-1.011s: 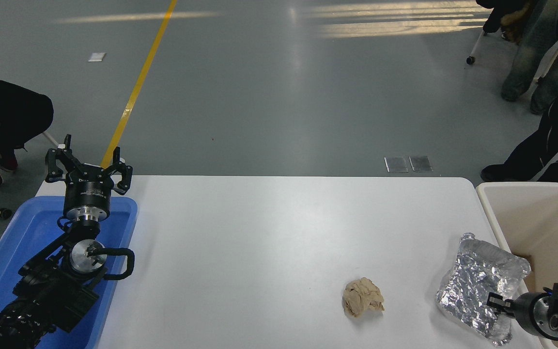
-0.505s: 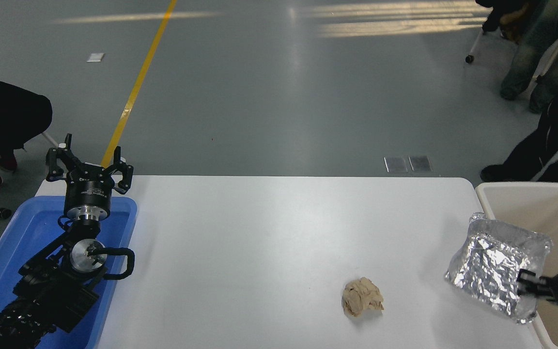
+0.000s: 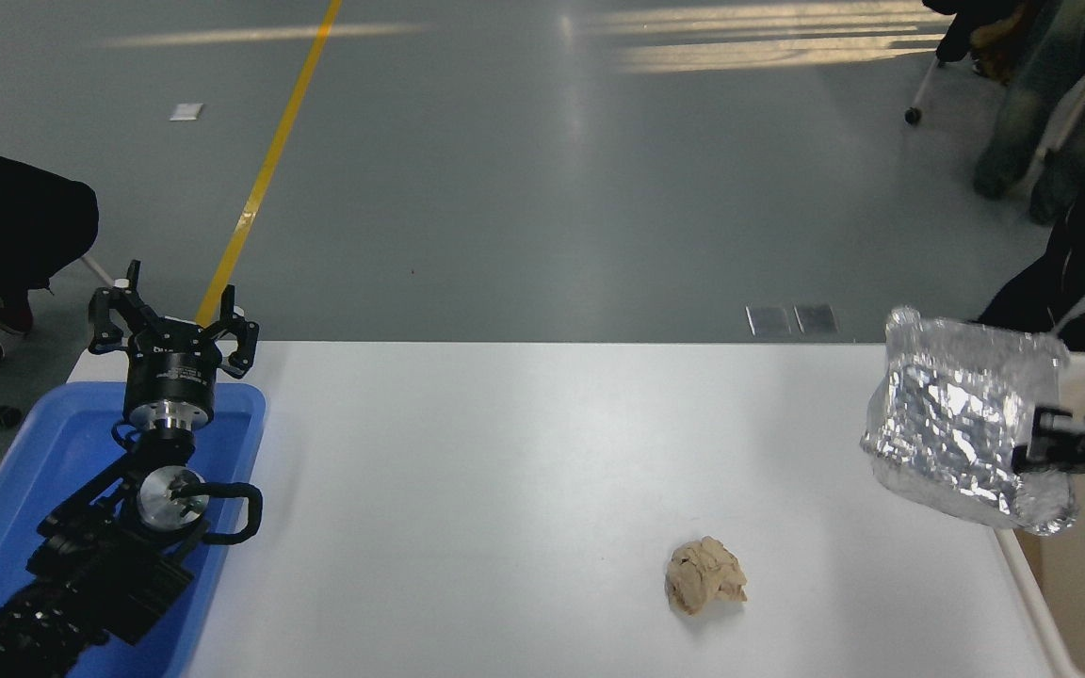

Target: Pick up foil plate and place in dustbin

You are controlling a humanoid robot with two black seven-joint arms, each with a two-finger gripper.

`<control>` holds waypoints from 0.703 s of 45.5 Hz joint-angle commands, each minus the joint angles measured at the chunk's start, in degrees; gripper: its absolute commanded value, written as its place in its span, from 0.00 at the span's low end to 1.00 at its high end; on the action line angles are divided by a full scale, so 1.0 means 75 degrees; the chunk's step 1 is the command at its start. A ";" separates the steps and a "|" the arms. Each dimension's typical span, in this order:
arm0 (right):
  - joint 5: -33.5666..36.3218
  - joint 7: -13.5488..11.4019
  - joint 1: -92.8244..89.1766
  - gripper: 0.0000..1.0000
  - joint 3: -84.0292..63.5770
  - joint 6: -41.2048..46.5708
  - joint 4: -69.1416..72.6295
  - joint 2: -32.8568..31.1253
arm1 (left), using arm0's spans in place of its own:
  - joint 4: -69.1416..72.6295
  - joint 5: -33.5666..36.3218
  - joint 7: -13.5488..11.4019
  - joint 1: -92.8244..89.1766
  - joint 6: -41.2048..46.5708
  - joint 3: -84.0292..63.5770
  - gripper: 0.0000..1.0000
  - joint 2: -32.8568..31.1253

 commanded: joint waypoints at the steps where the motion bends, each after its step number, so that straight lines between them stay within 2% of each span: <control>1: 0.1706 0.0135 0.1694 0.00 -0.0672 0.1220 0.0160 0.1807 | 0.0000 -0.0013 0.0000 0.0011 0.0011 -0.0001 0.99 0.0000; 7: 0.2011 0.0147 0.2620 0.00 -0.0544 0.2463 0.0286 0.2264 | 0.0000 -0.0013 -0.0012 0.0011 0.0011 -0.0001 0.99 0.0000; 13: 0.2000 0.0135 0.2821 0.00 -0.0414 0.2687 0.0286 0.2276 | 0.0000 -0.0025 -0.0012 0.0023 0.0011 -0.0013 0.99 0.0000; 22: 0.1860 0.0123 0.1873 0.00 -0.0543 0.2184 0.0079 0.2078 | 0.0000 -0.0025 -0.0012 0.0023 0.0011 -0.0013 0.99 0.0000; 32: 0.1555 0.0076 -0.1183 0.00 -0.0415 0.0918 -0.2123 0.1106 | 0.0000 -0.0025 -0.0012 0.0011 0.0011 -0.0013 0.99 0.0000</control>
